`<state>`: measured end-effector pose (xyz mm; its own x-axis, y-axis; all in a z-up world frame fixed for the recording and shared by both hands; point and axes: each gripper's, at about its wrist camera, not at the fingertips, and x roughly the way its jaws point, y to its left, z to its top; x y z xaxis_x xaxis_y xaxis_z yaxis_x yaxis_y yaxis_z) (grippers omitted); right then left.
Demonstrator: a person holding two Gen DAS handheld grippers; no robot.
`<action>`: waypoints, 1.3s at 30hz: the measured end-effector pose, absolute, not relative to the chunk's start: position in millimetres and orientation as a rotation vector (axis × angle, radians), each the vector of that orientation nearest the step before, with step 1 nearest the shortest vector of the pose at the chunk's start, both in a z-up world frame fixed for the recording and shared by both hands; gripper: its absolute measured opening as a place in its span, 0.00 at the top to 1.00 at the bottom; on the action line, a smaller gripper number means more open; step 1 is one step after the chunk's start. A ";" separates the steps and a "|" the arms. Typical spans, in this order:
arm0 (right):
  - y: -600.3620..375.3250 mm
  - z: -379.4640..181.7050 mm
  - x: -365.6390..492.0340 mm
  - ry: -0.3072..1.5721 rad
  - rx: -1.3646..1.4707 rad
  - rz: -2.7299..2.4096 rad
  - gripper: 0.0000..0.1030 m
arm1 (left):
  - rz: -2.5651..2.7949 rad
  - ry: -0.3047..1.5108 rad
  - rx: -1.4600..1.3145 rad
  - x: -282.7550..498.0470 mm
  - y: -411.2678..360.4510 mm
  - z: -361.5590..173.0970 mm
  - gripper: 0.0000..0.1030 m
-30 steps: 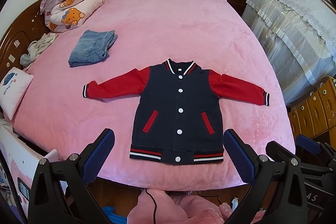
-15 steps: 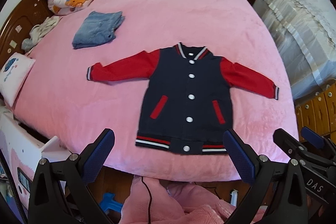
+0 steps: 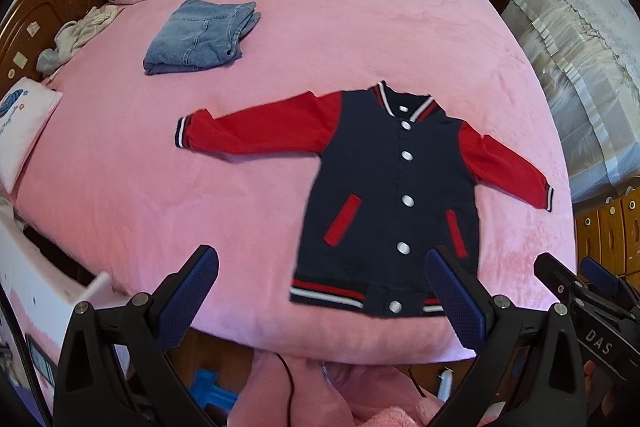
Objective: Fold large clothes
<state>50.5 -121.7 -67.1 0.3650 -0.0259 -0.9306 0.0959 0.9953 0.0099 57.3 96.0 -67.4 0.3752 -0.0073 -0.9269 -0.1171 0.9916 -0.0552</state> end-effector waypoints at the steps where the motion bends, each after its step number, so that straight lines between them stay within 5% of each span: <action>1: -114.3 -71.3 53.9 1.192 0.057 -0.087 0.10 | 0.068 1.179 -0.103 61.9 104.1 -71.8 0.01; 14: 1.0 -150.4 94.1 1.231 -0.043 -0.103 0.10 | 0.020 1.340 -0.282 133.6 239.5 -174.8 0.01; 33: 93.1 -245.8 155.7 1.259 0.036 -0.137 0.11 | 0.213 1.268 -0.787 231.5 384.7 -349.6 0.07; 35: 93.7 -251.6 158.3 1.271 0.055 -0.142 0.11 | 0.217 1.232 -0.836 234.6 390.2 -355.8 0.11; 39: 93.4 -259.1 161.1 1.295 0.085 -0.135 0.11 | 0.223 1.174 -0.882 237.0 394.3 -359.7 0.44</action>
